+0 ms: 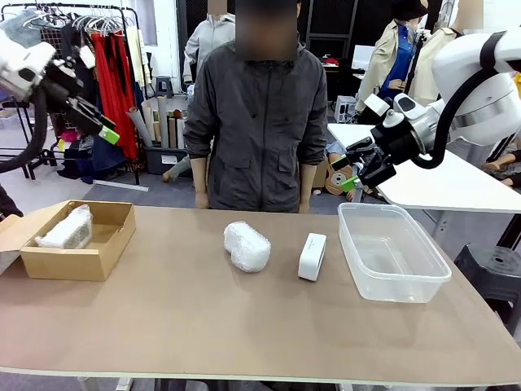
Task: Separate and place wrapped and unwrapped clocks.
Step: Pick up the Digital clock indicated by the person.
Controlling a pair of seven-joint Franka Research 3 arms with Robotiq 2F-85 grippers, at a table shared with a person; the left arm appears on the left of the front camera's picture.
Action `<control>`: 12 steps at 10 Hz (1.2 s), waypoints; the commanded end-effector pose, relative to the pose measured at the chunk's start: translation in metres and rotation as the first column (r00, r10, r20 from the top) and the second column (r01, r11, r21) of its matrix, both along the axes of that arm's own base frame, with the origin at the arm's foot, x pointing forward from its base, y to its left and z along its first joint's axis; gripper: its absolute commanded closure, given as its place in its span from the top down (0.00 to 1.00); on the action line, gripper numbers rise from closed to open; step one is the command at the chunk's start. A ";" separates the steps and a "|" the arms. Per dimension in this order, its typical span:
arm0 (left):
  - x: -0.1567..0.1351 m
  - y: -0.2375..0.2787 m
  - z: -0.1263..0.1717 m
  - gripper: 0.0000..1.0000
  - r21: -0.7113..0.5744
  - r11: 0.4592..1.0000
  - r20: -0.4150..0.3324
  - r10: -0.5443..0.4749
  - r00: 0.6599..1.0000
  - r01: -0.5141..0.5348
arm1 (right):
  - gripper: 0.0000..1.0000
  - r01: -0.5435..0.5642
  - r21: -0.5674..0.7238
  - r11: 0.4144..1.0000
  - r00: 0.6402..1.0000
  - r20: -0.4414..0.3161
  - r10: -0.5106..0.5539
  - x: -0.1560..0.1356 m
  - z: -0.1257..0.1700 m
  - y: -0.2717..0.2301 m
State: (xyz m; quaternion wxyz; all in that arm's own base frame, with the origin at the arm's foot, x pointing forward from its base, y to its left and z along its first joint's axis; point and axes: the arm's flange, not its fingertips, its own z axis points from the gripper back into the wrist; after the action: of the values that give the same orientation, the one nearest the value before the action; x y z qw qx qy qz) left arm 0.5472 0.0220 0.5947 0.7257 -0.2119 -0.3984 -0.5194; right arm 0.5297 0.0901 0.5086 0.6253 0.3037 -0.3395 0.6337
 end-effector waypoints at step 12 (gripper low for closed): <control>-0.020 -0.036 -0.043 1.00 0.173 0.951 0.003 -0.262 0.965 0.257 | 1.00 -0.007 -0.006 1.000 1.000 0.002 0.007 -0.001 0.001 0.000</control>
State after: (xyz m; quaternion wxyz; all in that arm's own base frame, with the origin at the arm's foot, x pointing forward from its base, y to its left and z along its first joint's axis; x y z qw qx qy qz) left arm 0.5281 -0.0158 0.5480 0.6582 -0.1875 -0.3363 -0.6469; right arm 0.5297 0.0901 0.5087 0.6253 0.3036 -0.3395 0.6337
